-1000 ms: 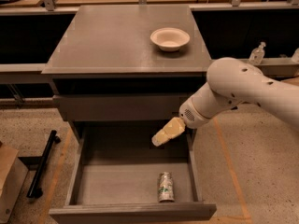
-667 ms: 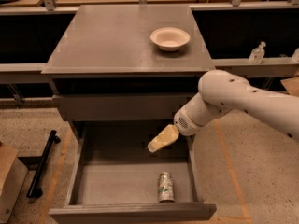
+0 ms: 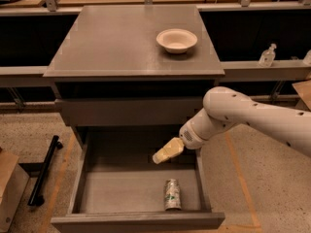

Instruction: Pick 7up can from middle drawer and place on counter

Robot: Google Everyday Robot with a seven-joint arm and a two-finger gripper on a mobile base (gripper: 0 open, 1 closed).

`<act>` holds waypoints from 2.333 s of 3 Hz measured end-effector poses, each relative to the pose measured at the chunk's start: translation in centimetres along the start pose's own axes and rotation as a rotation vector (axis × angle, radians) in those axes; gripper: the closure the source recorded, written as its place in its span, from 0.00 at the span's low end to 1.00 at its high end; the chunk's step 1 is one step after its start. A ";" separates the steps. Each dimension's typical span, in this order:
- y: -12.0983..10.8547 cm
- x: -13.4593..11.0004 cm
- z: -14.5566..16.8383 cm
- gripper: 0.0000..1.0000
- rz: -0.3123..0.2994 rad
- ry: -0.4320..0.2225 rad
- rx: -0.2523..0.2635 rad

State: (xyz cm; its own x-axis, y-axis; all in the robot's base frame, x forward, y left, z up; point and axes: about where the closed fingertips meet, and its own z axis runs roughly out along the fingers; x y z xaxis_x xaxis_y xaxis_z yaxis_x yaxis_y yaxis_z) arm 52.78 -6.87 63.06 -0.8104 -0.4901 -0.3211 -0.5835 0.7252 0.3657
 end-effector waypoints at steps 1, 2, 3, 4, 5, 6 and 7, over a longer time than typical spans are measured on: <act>-0.4 0.2 0.8 0.00 0.019 0.022 0.010; -0.7 0.3 4.1 0.00 0.078 0.018 -0.028; -1.5 1.0 8.3 0.00 0.132 0.067 -0.027; -2.3 2.1 12.2 0.00 0.190 0.127 -0.023; -2.7 2.5 12.9 0.00 0.203 0.136 -0.022; -3.7 2.9 13.5 0.00 0.218 0.135 -0.013; -5.4 4.5 16.1 0.00 0.274 0.184 0.003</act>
Offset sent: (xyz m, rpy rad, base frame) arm 0.0114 0.0279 -0.0792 0.0716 0.1153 -0.1152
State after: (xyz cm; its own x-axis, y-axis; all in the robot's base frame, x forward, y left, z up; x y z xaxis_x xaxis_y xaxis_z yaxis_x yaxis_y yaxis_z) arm 53.15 -5.21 45.59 -0.9334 -0.3557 -0.0477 -0.3425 0.8433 0.4141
